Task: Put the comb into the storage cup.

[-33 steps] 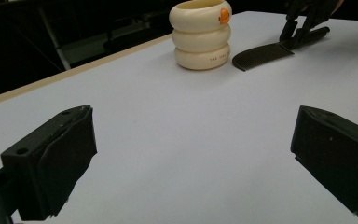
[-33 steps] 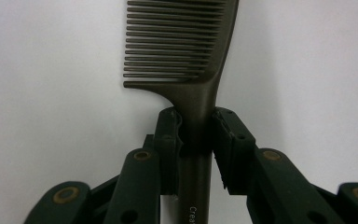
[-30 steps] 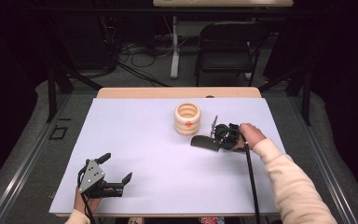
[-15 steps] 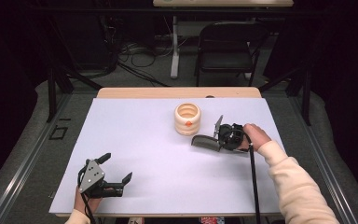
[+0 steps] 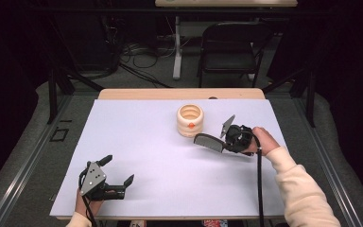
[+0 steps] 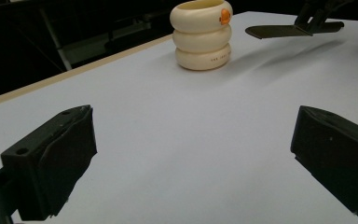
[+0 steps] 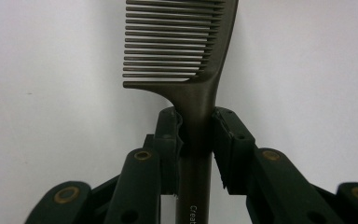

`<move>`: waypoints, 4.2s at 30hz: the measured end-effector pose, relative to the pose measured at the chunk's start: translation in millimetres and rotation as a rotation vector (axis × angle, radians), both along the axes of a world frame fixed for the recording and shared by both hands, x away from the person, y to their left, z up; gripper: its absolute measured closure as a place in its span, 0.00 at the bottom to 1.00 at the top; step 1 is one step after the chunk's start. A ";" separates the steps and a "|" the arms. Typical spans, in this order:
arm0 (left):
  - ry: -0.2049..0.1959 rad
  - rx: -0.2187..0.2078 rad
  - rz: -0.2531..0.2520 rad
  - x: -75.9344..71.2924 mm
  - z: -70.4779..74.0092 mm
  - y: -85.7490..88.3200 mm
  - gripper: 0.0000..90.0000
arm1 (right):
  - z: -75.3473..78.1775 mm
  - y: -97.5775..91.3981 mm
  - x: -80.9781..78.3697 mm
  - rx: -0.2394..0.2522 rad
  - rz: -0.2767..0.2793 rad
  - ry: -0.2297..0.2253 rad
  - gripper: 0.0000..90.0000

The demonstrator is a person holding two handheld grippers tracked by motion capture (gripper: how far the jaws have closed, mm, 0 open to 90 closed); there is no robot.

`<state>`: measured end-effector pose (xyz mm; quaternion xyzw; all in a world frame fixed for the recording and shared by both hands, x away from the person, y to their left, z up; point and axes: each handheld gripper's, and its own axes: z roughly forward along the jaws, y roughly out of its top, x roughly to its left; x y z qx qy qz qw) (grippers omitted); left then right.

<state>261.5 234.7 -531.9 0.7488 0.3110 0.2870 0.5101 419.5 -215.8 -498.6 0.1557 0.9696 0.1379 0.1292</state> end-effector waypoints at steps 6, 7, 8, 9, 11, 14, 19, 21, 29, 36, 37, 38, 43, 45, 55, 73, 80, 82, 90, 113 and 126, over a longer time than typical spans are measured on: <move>0.000 0.000 0.000 0.0 0.0 0.1 0.00 | 2.2 -2.9 -4.5 0.059 -0.010 -0.009 0.80; 0.000 -0.002 0.001 -0.1 0.0 0.0 0.00 | 2.4 -3.2 -5.2 0.061 -0.012 -0.008 0.80; 0.000 0.000 0.000 0.0 0.0 0.2 0.00 | 1.7 -3.7 -6.1 0.076 -0.023 -0.010 0.80; 0.001 -0.001 0.001 0.0 0.0 0.1 0.00 | 1.4 -4.3 -6.7 0.082 -0.026 -0.008 0.80; 0.000 -0.003 0.002 -0.1 -0.1 0.0 0.00 | 1.0 -5.1 -8.0 0.095 -0.038 -0.007 0.80; -0.001 -0.001 0.001 0.1 -0.1 0.0 0.00 | 1.5 -6.7 -9.8 0.116 -0.040 -0.010 0.80; 0.002 -0.004 0.002 0.2 -0.3 -0.1 0.00 | 2.3 -8.2 -12.4 0.162 -0.048 -0.022 0.80; 0.002 -0.005 0.002 0.3 -0.3 -0.1 0.00 | 3.3 -8.3 -13.4 0.174 -0.057 -0.024 0.80; 0.003 -0.003 0.002 0.2 -0.2 0.0 0.00 | 6.7 -5.2 -16.9 0.228 -0.050 -0.050 0.80; 0.001 -0.002 -0.002 0.0 0.0 0.0 0.00 | 10.3 -6.3 -18.8 0.259 -0.073 -0.066 0.80; 0.000 -0.001 -0.001 -0.1 0.1 0.2 0.00 | 10.8 -6.5 -19.9 0.268 -0.084 -0.060 0.80; 0.002 -0.005 0.000 -0.2 0.0 0.1 0.00 | 11.1 -6.9 -19.5 0.274 -0.078 -0.065 0.80; 0.001 -0.002 -0.002 0.0 -0.1 0.2 0.00 | 12.2 -8.1 -20.7 0.301 -0.095 -0.069 0.80; 0.003 -0.003 -0.002 0.1 -0.3 0.0 0.00 | 12.8 -8.7 -21.4 0.311 -0.101 -0.065 0.80; 0.002 -0.004 0.001 0.2 -0.5 0.1 0.00 | 12.7 -9.5 -22.8 0.361 -0.120 -0.080 0.80; 0.003 -0.001 -0.001 0.1 -0.4 -0.2 0.00 | 12.7 -5.6 -24.0 0.435 -0.161 -0.099 0.80; 0.007 -0.005 0.001 0.5 -0.5 0.0 0.00 | 12.1 -3.3 -23.3 0.456 -0.180 -0.108 0.80; 0.005 -0.005 0.001 0.4 -0.5 0.2 0.00 | 12.1 -2.3 -22.8 0.458 -0.184 -0.113 0.80; 0.004 -0.008 0.003 0.3 -0.2 -0.1 0.00 | 11.3 -0.1 -22.6 0.489 -0.210 -0.128 0.80; 0.008 -0.012 0.007 0.2 -0.2 0.5 0.00 | 8.8 6.9 -19.3 0.526 -0.255 -0.183 0.80; 0.004 -0.011 0.006 0.0 0.1 0.5 0.00 | 7.6 11.7 -14.2 0.514 -0.267 -0.206 0.80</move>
